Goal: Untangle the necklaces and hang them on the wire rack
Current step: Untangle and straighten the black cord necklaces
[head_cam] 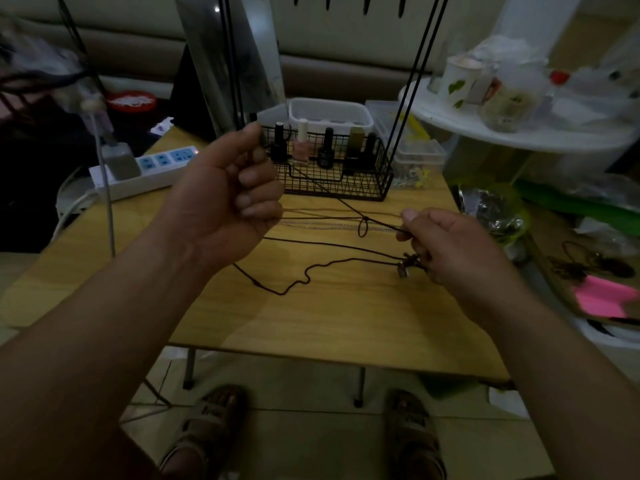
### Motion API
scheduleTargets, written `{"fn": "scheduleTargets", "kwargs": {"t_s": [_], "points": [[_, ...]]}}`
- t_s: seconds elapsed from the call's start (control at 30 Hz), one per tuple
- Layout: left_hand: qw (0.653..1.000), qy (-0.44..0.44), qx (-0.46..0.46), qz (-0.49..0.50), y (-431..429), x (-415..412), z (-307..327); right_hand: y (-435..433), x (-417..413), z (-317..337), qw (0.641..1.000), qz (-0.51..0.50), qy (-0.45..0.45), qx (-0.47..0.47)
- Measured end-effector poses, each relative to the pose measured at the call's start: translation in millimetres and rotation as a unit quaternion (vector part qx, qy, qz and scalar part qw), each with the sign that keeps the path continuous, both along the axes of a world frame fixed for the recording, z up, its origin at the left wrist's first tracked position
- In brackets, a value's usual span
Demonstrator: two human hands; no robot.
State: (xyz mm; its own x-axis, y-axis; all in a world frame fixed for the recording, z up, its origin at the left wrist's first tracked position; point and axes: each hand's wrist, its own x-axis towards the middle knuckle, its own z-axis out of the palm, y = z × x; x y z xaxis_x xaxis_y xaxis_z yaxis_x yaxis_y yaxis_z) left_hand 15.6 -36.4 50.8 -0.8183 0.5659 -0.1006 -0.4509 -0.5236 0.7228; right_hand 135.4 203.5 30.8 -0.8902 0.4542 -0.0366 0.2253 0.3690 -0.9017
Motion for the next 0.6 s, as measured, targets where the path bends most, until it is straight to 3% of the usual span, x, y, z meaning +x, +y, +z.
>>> {"fn": "scheduleTargets", "kwargs": {"t_s": [0.17, 0.23, 0.3, 0.37, 0.47, 0.6], "points": [[0.991, 0.075, -0.108, 0.039, -5.6, -6.2, -1.6, -0.4, 2.1, 3.5, 1.0, -0.003, -0.013, 0.003], [0.943, 0.197, -0.258, 0.072, -7.1, -5.6, 0.0, 0.9, 5.0, 9.1, 0.999, -0.01, -0.019, 0.028], [0.859, 0.302, -0.394, 0.121, -5.9, -1.6, 1.1, 5.6, 8.0, 13.1, 0.999, -0.018, -0.006, 0.04], [0.81, 0.36, -0.442, 0.134, -2.5, 4.2, 0.9, 9.5, 10.7, 15.4, 0.999, -0.021, 0.003, 0.049], [0.772, 0.408, -0.474, 0.114, 2.4, 11.8, -0.4, 11.8, 13.0, 16.6, 0.998, 0.0, 0.001, 0.058], [0.758, 0.418, -0.498, 0.054, 4.5, 15.4, -2.7, 10.3, 17.0, 26.3, 0.997, 0.077, -0.004, -0.023]]}}
